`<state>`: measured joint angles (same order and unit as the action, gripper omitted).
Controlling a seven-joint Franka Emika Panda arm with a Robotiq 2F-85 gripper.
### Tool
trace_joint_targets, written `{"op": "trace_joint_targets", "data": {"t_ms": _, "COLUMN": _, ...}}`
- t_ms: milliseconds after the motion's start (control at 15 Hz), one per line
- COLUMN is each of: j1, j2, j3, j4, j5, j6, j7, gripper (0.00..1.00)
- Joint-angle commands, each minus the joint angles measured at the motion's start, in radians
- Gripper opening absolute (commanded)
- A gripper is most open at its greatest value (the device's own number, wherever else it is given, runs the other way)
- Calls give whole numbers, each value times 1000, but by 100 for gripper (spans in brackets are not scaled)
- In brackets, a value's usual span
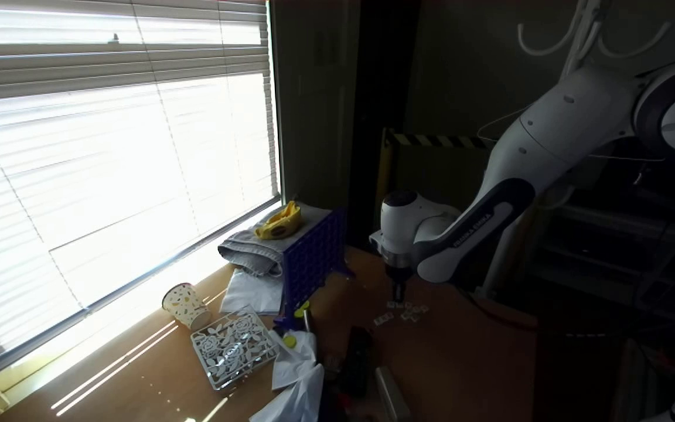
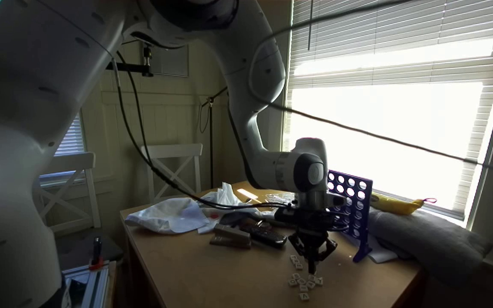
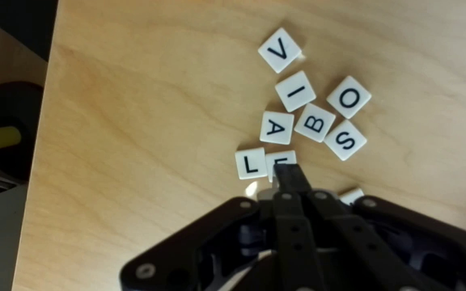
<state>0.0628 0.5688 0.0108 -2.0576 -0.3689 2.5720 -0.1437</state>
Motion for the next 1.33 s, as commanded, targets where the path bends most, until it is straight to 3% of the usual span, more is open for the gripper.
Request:
{"op": "trace_joint_targets", "data": {"t_ms": 0, "j1": -15, "j2": -17, "j3": 0, "j4": -46, "j5": 49, "j6": 78, "j7": 14, "gripper": 0}}
{"op": "trace_joint_targets", "data": {"t_ms": 600, "j1": -34, "j2": -13, "j3": 0, "j4": -82, "j5": 112, "j6": 170, "j7": 11, "gripper": 0}}
{"op": "trace_joint_targets", "data": {"t_ms": 1267, "j1": -49, "j2": 3, "j3": 4, "j4": -82, "j5": 143, "j6": 155, "j7": -5, "gripper": 0}}
